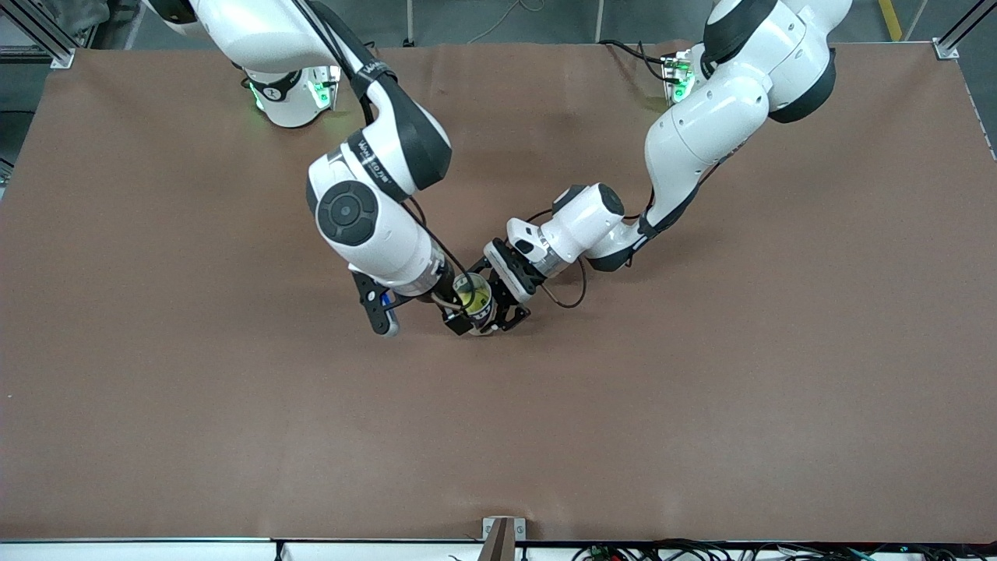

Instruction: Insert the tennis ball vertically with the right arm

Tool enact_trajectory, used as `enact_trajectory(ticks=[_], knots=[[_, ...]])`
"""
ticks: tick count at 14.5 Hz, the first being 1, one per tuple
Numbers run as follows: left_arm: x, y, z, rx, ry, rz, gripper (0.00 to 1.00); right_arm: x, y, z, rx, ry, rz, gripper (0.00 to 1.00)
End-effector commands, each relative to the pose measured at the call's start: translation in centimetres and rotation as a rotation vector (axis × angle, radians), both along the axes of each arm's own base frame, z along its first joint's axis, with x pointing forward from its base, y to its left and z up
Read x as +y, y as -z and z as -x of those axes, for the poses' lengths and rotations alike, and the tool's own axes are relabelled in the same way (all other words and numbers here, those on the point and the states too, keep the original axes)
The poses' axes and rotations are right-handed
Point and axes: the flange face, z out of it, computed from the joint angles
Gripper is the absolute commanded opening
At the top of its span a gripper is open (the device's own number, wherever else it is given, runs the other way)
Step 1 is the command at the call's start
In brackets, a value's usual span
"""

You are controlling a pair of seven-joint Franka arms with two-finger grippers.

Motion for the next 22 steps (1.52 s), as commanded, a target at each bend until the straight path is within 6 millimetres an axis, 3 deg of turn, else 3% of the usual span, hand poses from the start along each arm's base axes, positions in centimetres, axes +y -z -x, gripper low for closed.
enact_trajectory(ticks=[1, 3, 4, 5, 12, 15, 17, 21, 22], knots=[[0.1, -1.3, -0.1, -0.012, 0.005, 0.005, 0.84, -3.8, -1.2, -1.6, -0.004, -0.144, -0.005, 1.00], [0.0, -1.0, 0.0, -0.009, 0.008, 0.003, 0.84, -7.9, -2.8, -2.0, 0.008, -0.247, -0.004, 1.00], [0.0, -0.9, 0.1, -0.007, 0.008, 0.003, 0.88, -9.8, -2.8, -2.3, 0.030, -0.304, 0.003, 1.00], [0.0, -0.8, 0.2, -0.006, 0.011, 0.000, 1.00, -11.5, -3.6, -2.4, 0.028, -0.346, 0.008, 1.00], [0.6, 0.0, 2.2, 0.047, 0.028, -0.028, 1.00, -24.2, -5.3, -0.3, 0.006, -0.676, 0.041, 1.00], [2.6, 1.0, 3.7, 0.090, 0.037, -0.072, 1.00, -30.4, -6.5, 0.6, -0.018, -0.834, 0.063, 1.00], [3.2, 1.2, 4.3, 0.111, 0.050, -0.101, 1.00, -33.4, -7.6, 1.1, -0.005, -0.905, 0.077, 1.00], [6.0, 0.7, 2.6, 0.163, 0.043, -0.185, 1.00, -40.5, -9.5, 2.0, -0.011, -1.035, 0.069, 1.00], [6.8, 0.3, 1.9, 0.189, 0.044, -0.219, 1.00, -41.2, -10.0, 2.3, -0.009, -1.042, 0.069, 1.00]])
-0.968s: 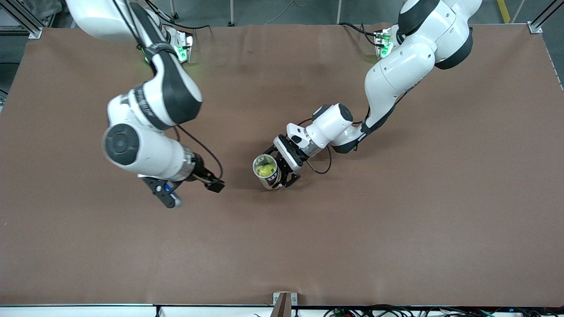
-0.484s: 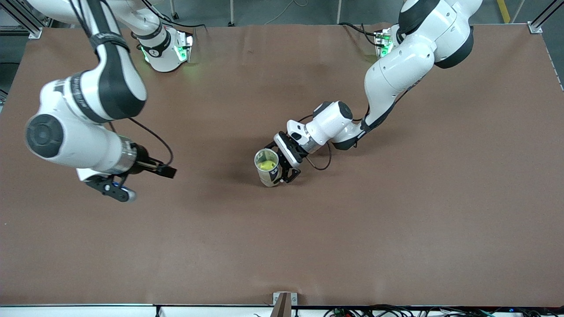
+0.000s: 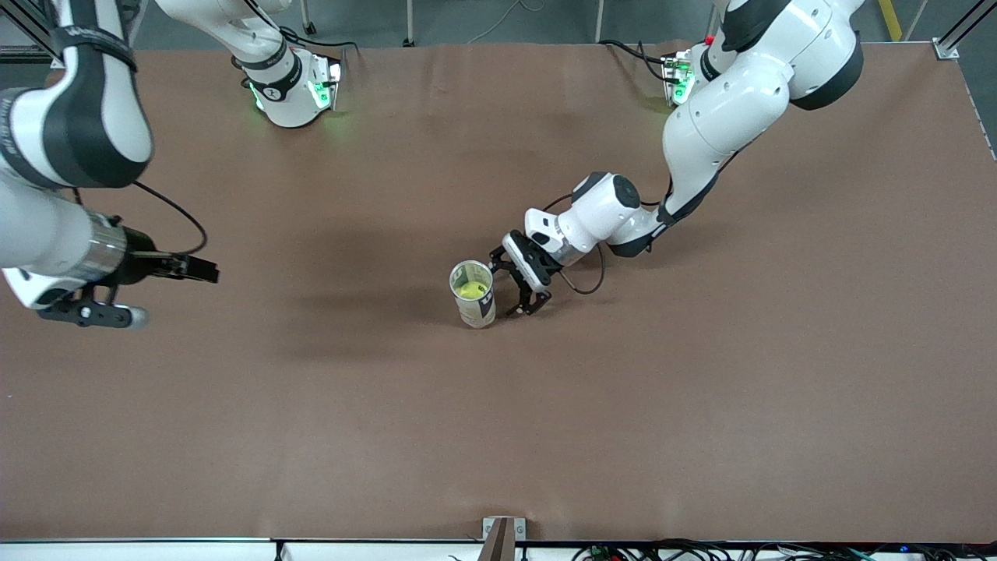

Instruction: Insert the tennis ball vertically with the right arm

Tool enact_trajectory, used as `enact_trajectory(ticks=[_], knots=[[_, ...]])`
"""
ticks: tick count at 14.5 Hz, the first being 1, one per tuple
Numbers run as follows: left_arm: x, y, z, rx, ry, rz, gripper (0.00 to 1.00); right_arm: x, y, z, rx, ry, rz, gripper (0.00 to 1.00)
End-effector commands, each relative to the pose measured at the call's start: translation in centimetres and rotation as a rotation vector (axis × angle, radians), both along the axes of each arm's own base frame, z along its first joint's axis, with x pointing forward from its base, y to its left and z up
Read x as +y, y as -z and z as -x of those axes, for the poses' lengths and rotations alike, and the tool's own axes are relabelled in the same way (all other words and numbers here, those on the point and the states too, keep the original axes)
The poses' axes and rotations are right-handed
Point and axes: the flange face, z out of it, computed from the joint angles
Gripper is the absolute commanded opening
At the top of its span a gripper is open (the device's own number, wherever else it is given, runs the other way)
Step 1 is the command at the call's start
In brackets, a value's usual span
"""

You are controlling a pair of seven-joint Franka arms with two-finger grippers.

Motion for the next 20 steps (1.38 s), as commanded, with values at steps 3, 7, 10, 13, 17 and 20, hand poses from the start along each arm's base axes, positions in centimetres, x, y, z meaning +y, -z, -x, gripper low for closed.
enact_trajectory(ticks=[3, 7, 10, 13, 17, 20], knots=[[2.7, -5.0, -2.2, 0.128, 0.002, -0.184, 1.00, -2.7, -3.6, 2.9, 0.000, -0.057, 0.073, 1.00], [6.5, -9.5, -6.4, 0.234, -0.041, -0.349, 1.00, -5.0, -6.2, 4.2, 0.014, -0.116, 0.106, 1.00], [9.8, -13.7, -10.2, 0.324, -0.101, -0.440, 1.00, -7.0, -7.6, 4.0, -0.016, -0.121, 0.097, 1.00], [12.9, -19.3, -14.0, 0.437, -0.166, -0.524, 1.00, -7.0, -8.9, 3.6, -0.048, -0.113, 0.095, 1.00], [19.2, -25.9, -17.2, 0.525, -0.274, -0.569, 1.00, -6.6, -8.7, 2.9, -0.052, -0.114, 0.075, 1.00], [23.0, -30.3, -17.2, 0.534, -0.414, -0.566, 1.00, -6.1, -9.5, 2.7, -0.060, -0.114, 0.067, 1.00]])
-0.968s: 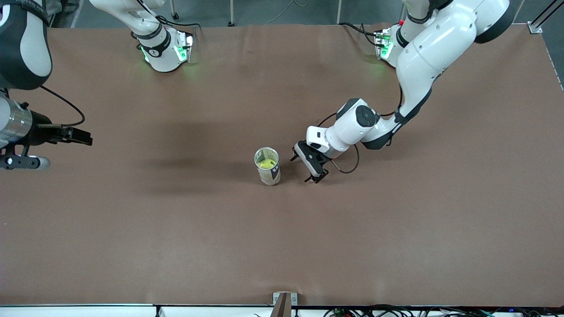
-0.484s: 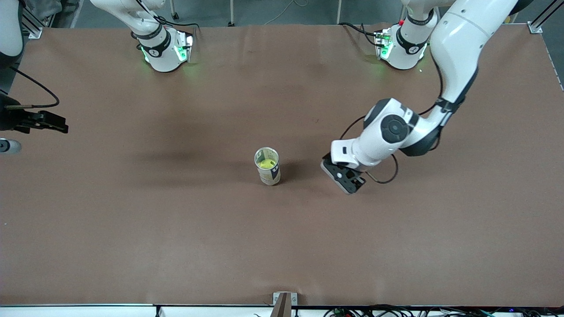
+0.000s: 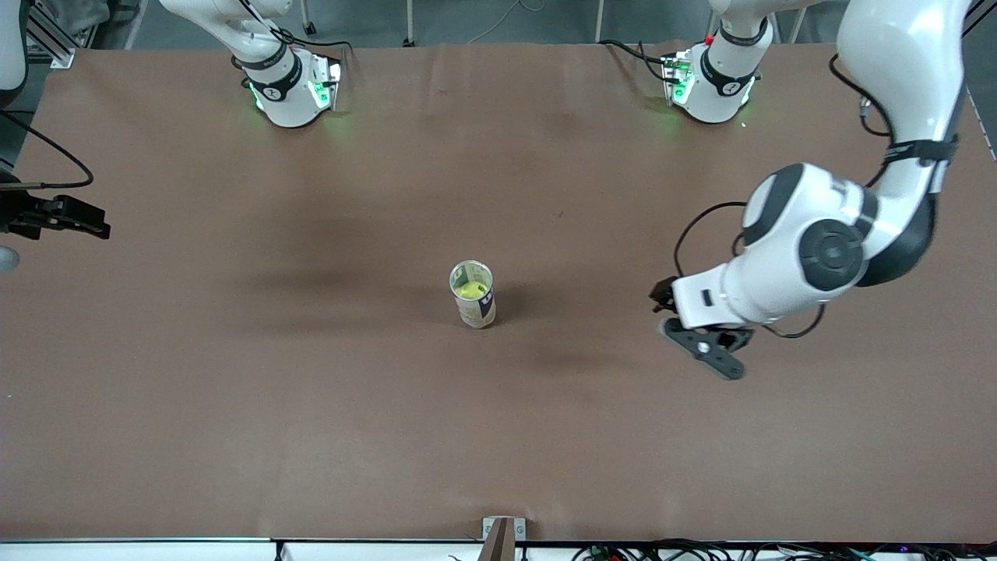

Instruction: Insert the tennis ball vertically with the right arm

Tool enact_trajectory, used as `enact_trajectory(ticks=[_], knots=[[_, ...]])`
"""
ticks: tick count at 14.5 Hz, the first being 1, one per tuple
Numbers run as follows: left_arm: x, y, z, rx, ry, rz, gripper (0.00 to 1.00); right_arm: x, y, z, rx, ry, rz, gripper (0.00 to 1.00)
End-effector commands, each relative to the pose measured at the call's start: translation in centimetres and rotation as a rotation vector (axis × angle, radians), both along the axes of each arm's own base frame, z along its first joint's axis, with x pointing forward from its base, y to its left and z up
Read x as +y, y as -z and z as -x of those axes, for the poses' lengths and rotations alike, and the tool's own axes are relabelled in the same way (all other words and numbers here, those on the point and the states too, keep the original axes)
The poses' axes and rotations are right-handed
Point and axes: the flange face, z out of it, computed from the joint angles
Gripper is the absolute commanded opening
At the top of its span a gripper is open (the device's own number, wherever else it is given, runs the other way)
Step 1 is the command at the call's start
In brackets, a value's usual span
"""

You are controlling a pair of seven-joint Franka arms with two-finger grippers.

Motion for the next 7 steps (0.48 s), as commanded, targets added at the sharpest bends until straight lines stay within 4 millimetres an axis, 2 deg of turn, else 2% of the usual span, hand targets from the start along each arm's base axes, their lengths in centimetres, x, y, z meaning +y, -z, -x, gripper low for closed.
enact_trajectory(ticks=[1, 2, 4, 6, 7], knots=[[2.3, -4.2, 1.0, -0.008, -0.111, -0.044, 1.00, 0.4, -0.8, -0.2, -0.004, -0.004, -0.033, 1.00], [3.6, -5.5, 1.3, -0.005, -0.138, -0.059, 1.00, 0.6, -0.9, -0.1, 0.008, 0.000, -0.058, 1.00], [8.0, -7.5, 1.4, 0.030, -0.202, -0.091, 1.00, 1.0, -0.9, 0.2, 0.020, 0.018, -0.108, 1.00], [11.4, -9.6, 2.1, 0.040, -0.246, -0.130, 1.00, 0.9, -1.0, 0.3, 0.018, 0.018, -0.110, 1.00], [12.0, -10.8, 2.4, 0.023, -0.260, -0.139, 1.00, 0.9, -1.0, 0.3, 0.020, 0.012, -0.104, 1.00]])
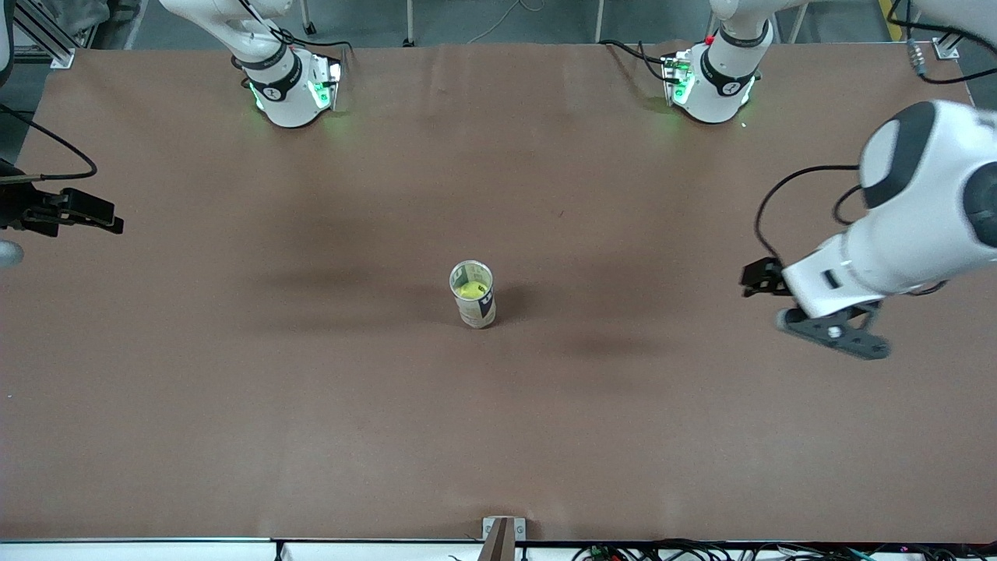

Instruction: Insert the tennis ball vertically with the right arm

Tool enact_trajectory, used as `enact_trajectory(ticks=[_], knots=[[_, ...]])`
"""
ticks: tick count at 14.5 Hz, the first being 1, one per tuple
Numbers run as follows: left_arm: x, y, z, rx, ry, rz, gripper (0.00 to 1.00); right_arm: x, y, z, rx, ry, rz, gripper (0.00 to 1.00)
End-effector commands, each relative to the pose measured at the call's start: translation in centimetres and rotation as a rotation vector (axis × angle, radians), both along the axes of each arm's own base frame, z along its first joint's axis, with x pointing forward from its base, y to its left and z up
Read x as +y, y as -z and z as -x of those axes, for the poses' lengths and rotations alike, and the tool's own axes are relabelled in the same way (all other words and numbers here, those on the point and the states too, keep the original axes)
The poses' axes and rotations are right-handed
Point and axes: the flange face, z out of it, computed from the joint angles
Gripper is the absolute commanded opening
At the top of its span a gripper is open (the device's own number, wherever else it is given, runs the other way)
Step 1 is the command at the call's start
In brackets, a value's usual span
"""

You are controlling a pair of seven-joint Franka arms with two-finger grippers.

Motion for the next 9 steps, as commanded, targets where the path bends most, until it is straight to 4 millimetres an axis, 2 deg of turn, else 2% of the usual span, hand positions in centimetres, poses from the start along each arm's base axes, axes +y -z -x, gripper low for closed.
enact_trajectory(ticks=[1, 2, 3, 5, 7, 8, 9], knots=[[2.3, -3.7, 1.4, -0.032, -0.044, -0.041, 1.00, -0.1, -0.3, 0.1, 0.011, 0.000, -0.012, 1.00], [3.3, -4.7, 1.6, -0.049, -0.061, -0.047, 1.00, -0.3, -0.1, 0.3, 0.027, 0.004, -0.012, 1.00], [3.5, -5.8, 2.0, -0.066, -0.068, -0.053, 1.00, -0.4, -0.1, 0.5, 0.034, 0.007, -0.012, 1.00], [4.7, -9.0, 3.2, -0.121, -0.100, -0.086, 1.00, -0.3, -0.3, 0.9, 0.043, 0.007, -0.012, 1.00], [6.0, -10.5, 4.6, -0.103, -0.141, -0.115, 1.00, 0.0, -0.8, 1.6, 0.061, 0.007, -0.013, 1.00], [6.3, -10.7, 5.1, -0.079, -0.166, -0.087, 1.00, 0.1, -1.3, 1.9, 0.052, 0.004, -0.013, 1.00], [7.2, -11.8, 6.0, -0.074, -0.202, -0.054, 1.00, 0.5, -1.8, 2.2, 0.041, -0.005, -0.006, 1.00]])
